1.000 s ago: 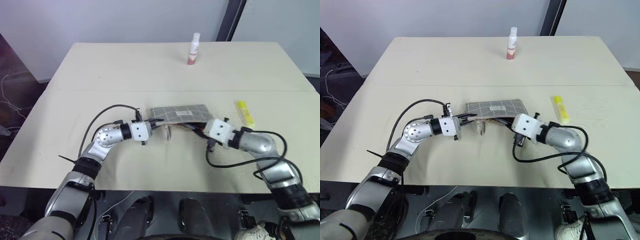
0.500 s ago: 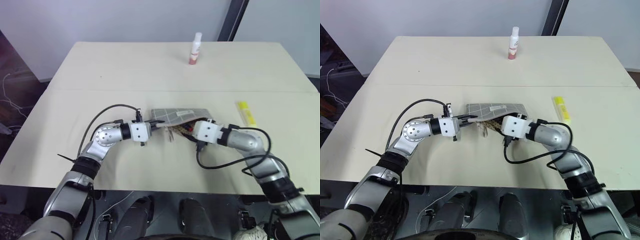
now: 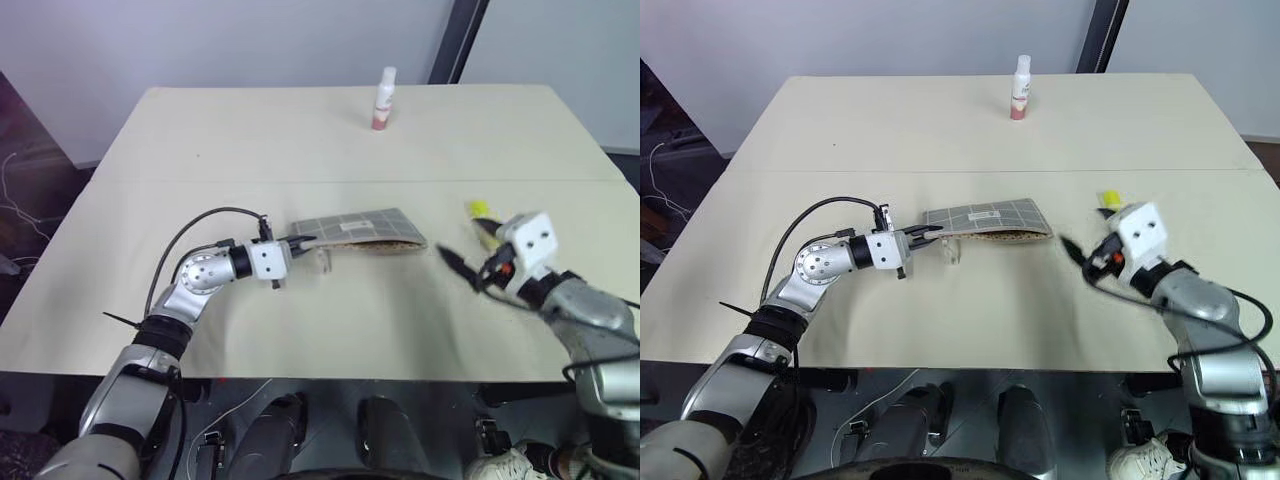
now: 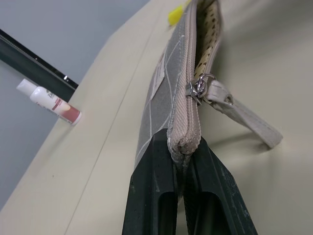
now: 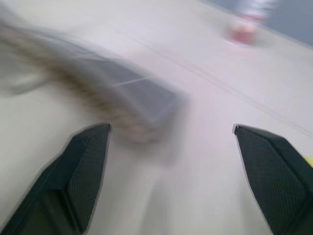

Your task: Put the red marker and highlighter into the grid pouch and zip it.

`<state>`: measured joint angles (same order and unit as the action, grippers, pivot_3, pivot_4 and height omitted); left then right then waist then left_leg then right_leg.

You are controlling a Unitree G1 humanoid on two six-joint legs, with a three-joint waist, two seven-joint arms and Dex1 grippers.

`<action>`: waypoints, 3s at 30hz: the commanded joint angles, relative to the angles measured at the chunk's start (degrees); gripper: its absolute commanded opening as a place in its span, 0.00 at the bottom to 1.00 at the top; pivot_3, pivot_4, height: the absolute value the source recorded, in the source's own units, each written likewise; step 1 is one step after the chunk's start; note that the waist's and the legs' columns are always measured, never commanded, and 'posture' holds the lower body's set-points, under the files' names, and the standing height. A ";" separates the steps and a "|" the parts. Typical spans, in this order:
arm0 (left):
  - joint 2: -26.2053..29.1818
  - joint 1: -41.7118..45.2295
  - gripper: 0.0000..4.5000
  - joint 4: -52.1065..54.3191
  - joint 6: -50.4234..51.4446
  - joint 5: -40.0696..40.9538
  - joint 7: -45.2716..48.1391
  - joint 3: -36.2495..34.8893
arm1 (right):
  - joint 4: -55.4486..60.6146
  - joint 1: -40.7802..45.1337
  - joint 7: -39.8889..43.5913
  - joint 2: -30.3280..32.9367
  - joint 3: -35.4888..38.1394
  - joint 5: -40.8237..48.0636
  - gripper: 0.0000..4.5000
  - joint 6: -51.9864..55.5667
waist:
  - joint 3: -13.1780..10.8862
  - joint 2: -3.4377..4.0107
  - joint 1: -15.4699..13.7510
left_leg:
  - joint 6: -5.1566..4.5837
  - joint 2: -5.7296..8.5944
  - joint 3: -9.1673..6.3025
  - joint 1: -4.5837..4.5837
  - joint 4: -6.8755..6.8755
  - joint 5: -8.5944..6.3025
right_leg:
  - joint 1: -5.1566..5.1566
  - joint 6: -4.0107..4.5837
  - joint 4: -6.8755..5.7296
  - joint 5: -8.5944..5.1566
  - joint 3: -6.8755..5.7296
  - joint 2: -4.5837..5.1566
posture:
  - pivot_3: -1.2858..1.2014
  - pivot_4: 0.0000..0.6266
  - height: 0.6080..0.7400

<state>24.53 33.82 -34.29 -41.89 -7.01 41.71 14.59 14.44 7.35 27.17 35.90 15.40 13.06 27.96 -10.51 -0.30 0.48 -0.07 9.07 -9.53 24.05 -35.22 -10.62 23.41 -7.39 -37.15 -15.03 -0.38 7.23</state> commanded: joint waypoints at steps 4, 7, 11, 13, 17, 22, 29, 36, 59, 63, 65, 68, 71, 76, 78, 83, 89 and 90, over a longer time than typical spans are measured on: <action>-0.19 0.25 0.00 1.75 -0.11 0.13 -0.61 -0.32 | -17.07 10.41 -7.37 -0.31 -0.36 -4.63 0.93 2.94 | 0.01 0.04 0.01 | -0.04 -0.01 0.00 0.02 0.02 0.06 | 0.07 -0.10 0.00 0.01 0.06 -0.09 | 0.52 0.24 1.00; -0.06 -0.36 0.00 3.34 0.64 0.57 -0.57 -0.56 | -23.99 13.58 -6.29 -0.69 -0.35 -3.43 0.93 4.35 | 0.01 0.03 0.14 | -0.08 0.01 0.02 0.03 0.08 0.04 | 0.11 -0.14 0.01 0.02 0.07 -0.10 | 0.52 0.24 1.00; 0.19 -1.25 0.00 5.28 1.66 0.85 -0.69 -0.85 | -28.57 14.34 -4.33 0.12 -0.70 -2.79 0.74 6.53 | 0.01 0.04 0.12 | -0.09 0.00 0.00 0.04 0.11 0.03 | 0.12 -0.14 0.01 0.02 0.07 -0.11 | 0.52 0.24 1.00; 0.28 -1.72 0.00 6.19 2.33 0.98 -0.83 -1.05 | -28.45 14.09 -4.38 0.21 0.04 -2.34 0.51 7.52 | 0.01 0.04 -0.01 | -0.09 0.00 -0.01 0.02 0.06 0.03 | 0.06 -0.15 0.01 0.02 0.07 -0.12 | 0.52 0.24 1.00; 0.25 -2.42 0.00 7.42 3.06 0.88 -0.91 -0.94 | -22.99 13.13 -2.92 -0.66 1.57 0.13 0.20 6.60 | 0.01 0.04 -0.49 | -0.07 0.01 -0.02 0.02 -0.03 0.04 | 0.00 -0.16 0.03 0.02 0.08 -0.13 | 0.52 0.24 1.00; 0.23 -2.56 0.00 7.17 3.16 0.50 -1.09 -0.70 | -6.86 9.62 8.43 -2.66 2.01 10.46 0.20 1.17 | 0.01 0.07 -0.16 | -0.06 -0.02 -0.02 0.02 0.01 0.04 | 0.12 -0.17 0.00 0.02 0.15 -0.20 | 0.52 0.24 1.00; 0.30 -1.72 0.00 4.99 2.57 0.31 -1.13 -0.65 | 10.76 -4.09 23.00 2.02 -3.80 17.04 0.20 -0.74 | 0.01 0.05 -0.02 | -0.15 0.01 -0.05 0.07 0.05 -0.03 | 0.11 -0.22 0.08 -0.01 0.15 -0.18 | 0.52 0.24 1.00; -0.84 0.60 0.00 3.02 1.74 0.29 -0.90 -0.14 | 7.21 -7.86 25.87 6.92 -5.23 12.78 0.20 -4.83 | -0.01 0.01 0.06 | -0.04 0.01 0.00 0.07 -0.05 -0.09 | 0.04 -0.19 0.16 0.02 0.15 -0.10 | 0.52 0.24 1.00; -2.26 0.86 0.00 5.83 -0.47 -0.58 1.03 2.74 | 0.13 14.18 19.82 6.40 -25.43 -6.42 0.20 -2.32 | -0.01 0.01 -0.08 | -0.10 -0.02 -0.03 0.16 -0.03 -0.02 | 0.19 -0.21 0.13 0.04 0.14 -0.17 | 0.52 0.24 1.00; -2.27 0.98 0.00 5.84 -0.03 -0.03 1.47 2.46 | -0.70 14.80 22.24 5.60 -27.86 -7.88 0.20 -8.24 | -0.01 0.01 -0.12 | -0.13 0.03 -0.03 0.28 -0.01 -0.02 | 0.30 -0.23 0.14 0.05 0.14 -0.16 | 0.52 0.24 1.00; -2.08 1.03 0.00 5.52 0.22 0.09 1.38 1.90 | -1.14 13.71 23.39 6.44 -26.68 -7.47 0.31 -10.51 | -0.01 0.01 -0.12 | -0.13 0.05 -0.03 0.37 -0.01 -0.02 | 0.39 -0.25 0.14 0.06 0.14 -0.16 | 0.52 0.24 1.00; -1.87 0.66 0.00 5.33 0.96 0.55 1.03 1.08 | -1.21 11.35 23.14 7.62 -23.31 -7.26 0.63 -14.19 | -0.01 0.01 -0.20 | -0.14 0.06 -0.04 0.36 -0.01 -0.03 | 0.38 -0.25 0.13 0.07 0.14 -0.16 | 0.52 0.24 1.00; -1.71 -0.13 0.00 5.65 1.32 0.90 0.97 0.93 | 3.59 7.63 23.66 7.38 -16.81 -0.51 0.97 -11.04 | -0.01 0.01 -0.21 | -0.12 0.05 -0.05 0.35 -0.03 -0.01 | 0.36 -0.25 0.11 0.07 0.15 -0.17 | 0.52 0.24 1.00; -2.14 -0.87 0.00 6.24 1.94 1.19 1.10 1.14 | 12.43 0.06 23.83 7.32 -9.70 8.61 0.99 -3.82 | -0.01 0.01 -0.17 | -0.12 0.01 -0.06 0.33 -0.04 -0.01 | 0.35 -0.25 0.09 0.07 0.16 -0.20 | 0.52 0.24 1.00; -2.28 -0.75 0.00 6.08 2.10 1.18 1.12 1.20 | 15.02 -1.63 22.71 6.38 -7.39 12.25 0.99 -1.28 | -0.01 0.01 -0.01 | -0.12 0.01 -0.05 0.32 -0.03 -0.01 | 0.35 -0.25 0.09 0.07 0.16 -0.20 | 0.52 0.24 1.00; -2.76 0.05 0.00 5.57 1.59 1.39 1.88 1.68 | 20.03 -6.81 21.71 6.57 -7.95 17.76 0.99 5.73 | 0.00 0.00 -0.20 | -0.12 0.00 -0.05 0.32 -0.06 -0.01 | 0.33 -0.24 0.09 0.07 0.17 -0.18 | 0.52 0.24 1.00; -3.24 0.70 0.00 5.38 1.23 -0.12 1.95 2.63 | 12.88 -7.24 15.62 -0.94 -17.22 13.81 0.99 6.70 | 0.01 -0.01 -0.19 | -0.11 0.00 -0.02 0.31 -0.07 -0.01 | 0.33 -0.24 0.10 0.07 0.17 -0.13 | 0.52 0.24 1.00; -3.11 0.99 0.00 5.38 0.88 -0.80 1.65 2.82 | 10.38 -6.00 14.65 -2.79 -17.45 13.62 0.99 6.24 | 0.01 -0.02 -0.17 | -0.11 -0.01 -0.02 0.31 -0.08 -0.01 | 0.32 -0.24 0.10 0.07 0.17 -0.14 | 0.52 0.24 1.00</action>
<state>21.45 33.62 -30.23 -39.66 -7.39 43.82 17.25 26.45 -0.43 43.51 34.52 -2.25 26.44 34.51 -10.50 -0.32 0.32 -0.18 9.07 -9.56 24.35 -35.31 -10.63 23.73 -7.62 -37.05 -14.95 -0.21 7.07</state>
